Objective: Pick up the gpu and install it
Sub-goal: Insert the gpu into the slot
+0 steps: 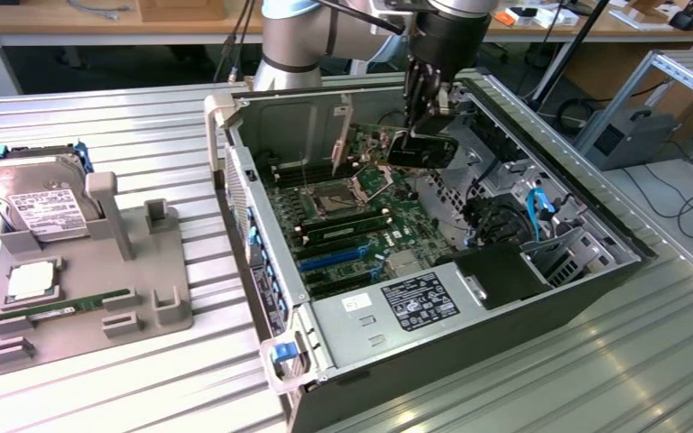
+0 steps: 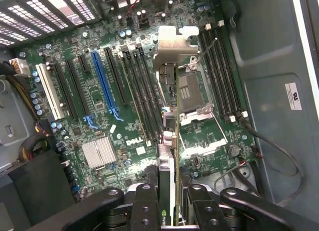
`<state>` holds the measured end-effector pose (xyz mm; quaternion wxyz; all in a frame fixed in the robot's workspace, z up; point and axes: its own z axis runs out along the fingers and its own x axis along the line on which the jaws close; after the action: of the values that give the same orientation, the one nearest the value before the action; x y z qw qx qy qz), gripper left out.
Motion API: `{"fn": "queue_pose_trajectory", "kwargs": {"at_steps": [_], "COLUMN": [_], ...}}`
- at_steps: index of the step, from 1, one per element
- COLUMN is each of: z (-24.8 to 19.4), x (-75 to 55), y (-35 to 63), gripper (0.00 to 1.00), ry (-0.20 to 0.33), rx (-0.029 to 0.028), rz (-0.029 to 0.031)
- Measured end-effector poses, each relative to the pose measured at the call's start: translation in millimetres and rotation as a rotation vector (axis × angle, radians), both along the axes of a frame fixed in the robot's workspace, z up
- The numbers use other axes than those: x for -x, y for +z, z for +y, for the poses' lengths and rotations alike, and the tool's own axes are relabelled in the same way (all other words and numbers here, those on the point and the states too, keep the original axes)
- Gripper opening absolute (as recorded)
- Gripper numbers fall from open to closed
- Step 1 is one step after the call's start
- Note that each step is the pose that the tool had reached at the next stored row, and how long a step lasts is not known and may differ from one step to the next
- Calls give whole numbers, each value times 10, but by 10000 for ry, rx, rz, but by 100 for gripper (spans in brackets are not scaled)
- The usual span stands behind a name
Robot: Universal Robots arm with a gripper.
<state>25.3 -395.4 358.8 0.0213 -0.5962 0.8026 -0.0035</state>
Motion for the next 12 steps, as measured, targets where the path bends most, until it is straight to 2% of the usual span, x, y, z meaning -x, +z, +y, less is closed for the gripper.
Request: {"fn": "queue_pose_trajectory", "kwargs": {"at_steps": [12], "z": [0], "x": [0], "y": [0], "gripper": [27], "ry": [568], "rx": [1], "rz": [1]}}
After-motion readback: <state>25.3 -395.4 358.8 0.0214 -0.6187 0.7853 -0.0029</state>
